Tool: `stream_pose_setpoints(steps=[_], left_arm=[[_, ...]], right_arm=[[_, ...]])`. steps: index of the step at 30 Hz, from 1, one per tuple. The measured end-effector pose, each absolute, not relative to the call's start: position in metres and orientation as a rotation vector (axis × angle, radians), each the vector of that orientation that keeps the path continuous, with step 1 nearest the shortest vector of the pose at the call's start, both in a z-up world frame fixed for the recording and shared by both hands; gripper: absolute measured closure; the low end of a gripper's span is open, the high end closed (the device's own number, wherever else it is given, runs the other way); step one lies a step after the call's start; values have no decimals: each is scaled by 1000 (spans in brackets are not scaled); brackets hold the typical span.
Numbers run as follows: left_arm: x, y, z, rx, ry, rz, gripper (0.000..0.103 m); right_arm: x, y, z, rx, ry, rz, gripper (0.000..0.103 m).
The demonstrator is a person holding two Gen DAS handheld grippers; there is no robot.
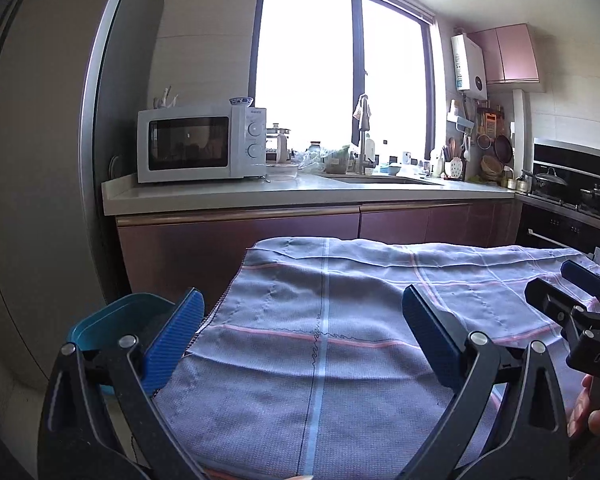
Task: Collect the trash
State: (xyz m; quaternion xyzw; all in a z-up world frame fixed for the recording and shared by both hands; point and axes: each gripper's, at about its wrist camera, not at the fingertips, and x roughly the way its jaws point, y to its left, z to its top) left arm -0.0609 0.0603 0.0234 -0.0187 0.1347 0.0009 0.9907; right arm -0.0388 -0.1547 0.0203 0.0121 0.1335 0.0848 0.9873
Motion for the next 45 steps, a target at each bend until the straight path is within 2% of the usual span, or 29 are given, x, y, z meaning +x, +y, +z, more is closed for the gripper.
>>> stream_pose_setpoints(steps=[45], left_arm=[[-65, 57, 38, -27, 220, 46, 6]], right_arm=[[-41, -168, 23, 42, 239, 129, 7]])
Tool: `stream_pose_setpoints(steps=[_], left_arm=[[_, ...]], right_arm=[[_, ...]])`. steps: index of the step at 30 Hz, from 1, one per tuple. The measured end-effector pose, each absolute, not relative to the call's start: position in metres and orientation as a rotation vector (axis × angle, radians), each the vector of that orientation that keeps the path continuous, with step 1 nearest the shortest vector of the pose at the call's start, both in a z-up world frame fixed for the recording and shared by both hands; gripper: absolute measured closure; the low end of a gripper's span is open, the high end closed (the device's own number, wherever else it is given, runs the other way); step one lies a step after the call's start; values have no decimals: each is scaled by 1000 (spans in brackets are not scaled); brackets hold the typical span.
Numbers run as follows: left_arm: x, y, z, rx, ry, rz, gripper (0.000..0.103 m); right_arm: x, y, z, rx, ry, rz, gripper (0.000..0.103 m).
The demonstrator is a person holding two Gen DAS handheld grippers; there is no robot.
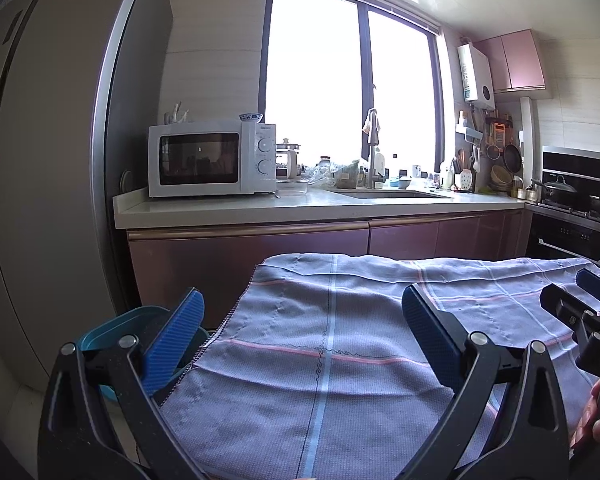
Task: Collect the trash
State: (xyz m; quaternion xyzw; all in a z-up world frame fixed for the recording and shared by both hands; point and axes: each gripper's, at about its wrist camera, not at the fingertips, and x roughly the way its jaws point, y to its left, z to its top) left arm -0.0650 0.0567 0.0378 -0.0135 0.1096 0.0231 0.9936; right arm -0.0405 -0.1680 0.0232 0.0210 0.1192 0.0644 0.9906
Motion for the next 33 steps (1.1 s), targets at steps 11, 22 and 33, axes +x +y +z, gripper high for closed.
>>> stream_pose_setpoints(steps=[11, 22, 33], left_arm=[[-66, 55, 40, -23, 216, 49, 6], [-64, 54, 42, -23, 220, 48, 6], [-60, 49, 41, -20, 226, 45, 6]], right_arm=[[-42, -170, 25, 41, 229, 124, 7], [-43, -171, 25, 42, 228, 124, 7], [-41, -173, 25, 42, 230, 123, 7]])
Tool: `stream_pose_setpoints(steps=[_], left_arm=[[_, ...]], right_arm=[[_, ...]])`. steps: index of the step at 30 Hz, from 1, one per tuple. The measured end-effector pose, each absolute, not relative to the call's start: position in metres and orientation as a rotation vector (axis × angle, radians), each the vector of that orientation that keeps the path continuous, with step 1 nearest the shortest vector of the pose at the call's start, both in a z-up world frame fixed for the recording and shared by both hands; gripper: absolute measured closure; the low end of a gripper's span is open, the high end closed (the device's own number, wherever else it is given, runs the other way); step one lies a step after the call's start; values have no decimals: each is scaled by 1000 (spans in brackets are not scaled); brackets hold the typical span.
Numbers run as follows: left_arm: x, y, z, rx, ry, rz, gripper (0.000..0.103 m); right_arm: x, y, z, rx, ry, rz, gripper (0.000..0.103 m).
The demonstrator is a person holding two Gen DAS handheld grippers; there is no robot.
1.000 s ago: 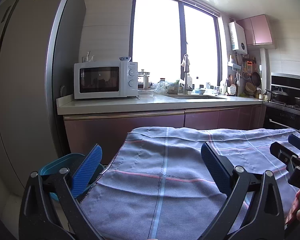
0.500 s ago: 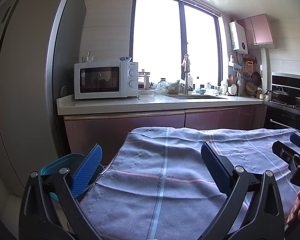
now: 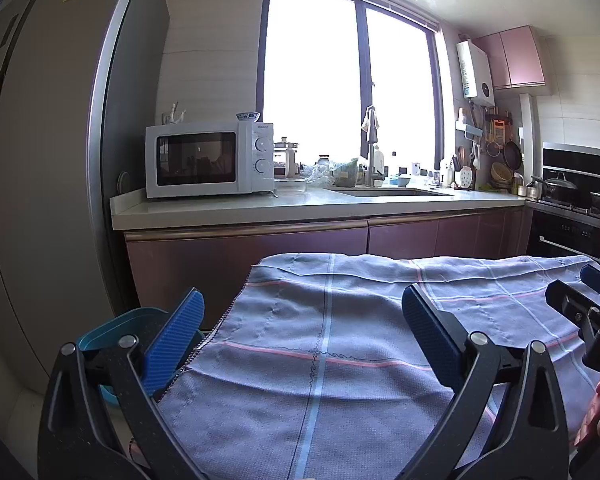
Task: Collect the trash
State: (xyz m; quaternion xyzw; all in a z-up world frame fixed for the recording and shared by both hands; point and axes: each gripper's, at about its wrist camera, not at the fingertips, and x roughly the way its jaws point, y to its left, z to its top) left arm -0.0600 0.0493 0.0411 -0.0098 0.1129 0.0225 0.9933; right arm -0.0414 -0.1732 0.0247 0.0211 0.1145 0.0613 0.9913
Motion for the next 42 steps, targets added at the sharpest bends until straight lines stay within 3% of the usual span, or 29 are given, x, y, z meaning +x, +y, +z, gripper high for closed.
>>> stream_pose_setpoints(steps=[42], left_arm=[[-47, 36, 33, -20, 244, 24, 6]], right_arm=[[-35, -181, 21, 58, 249, 109, 7]])
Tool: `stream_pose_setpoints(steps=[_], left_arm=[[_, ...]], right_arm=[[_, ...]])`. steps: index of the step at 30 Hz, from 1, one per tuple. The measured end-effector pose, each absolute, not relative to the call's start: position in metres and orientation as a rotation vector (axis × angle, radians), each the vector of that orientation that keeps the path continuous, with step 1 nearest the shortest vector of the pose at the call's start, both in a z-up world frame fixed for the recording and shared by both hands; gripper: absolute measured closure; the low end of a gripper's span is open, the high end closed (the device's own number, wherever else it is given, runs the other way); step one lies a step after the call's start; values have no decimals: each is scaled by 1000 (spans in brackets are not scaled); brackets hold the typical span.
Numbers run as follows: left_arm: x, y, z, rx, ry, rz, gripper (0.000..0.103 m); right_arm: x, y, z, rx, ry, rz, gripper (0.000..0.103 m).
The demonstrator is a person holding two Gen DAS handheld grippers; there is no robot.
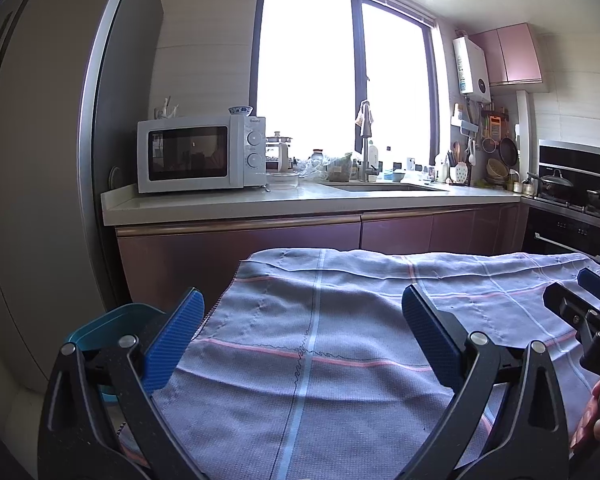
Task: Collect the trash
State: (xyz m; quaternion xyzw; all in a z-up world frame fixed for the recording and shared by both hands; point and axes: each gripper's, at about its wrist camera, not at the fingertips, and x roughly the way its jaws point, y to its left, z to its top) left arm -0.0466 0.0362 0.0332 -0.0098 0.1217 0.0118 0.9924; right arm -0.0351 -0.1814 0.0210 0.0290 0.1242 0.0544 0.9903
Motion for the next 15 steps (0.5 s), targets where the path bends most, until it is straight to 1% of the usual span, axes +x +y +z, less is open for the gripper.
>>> stream_pose_setpoints(steps=[8, 15], left_arm=[[-34, 36, 31, -27, 282, 3, 6], [-3, 33, 24, -47, 394, -31, 6]], right_arm=[[-34, -185, 20, 63, 259, 101, 7], [-29, -189, 17, 62, 276, 94, 7]])
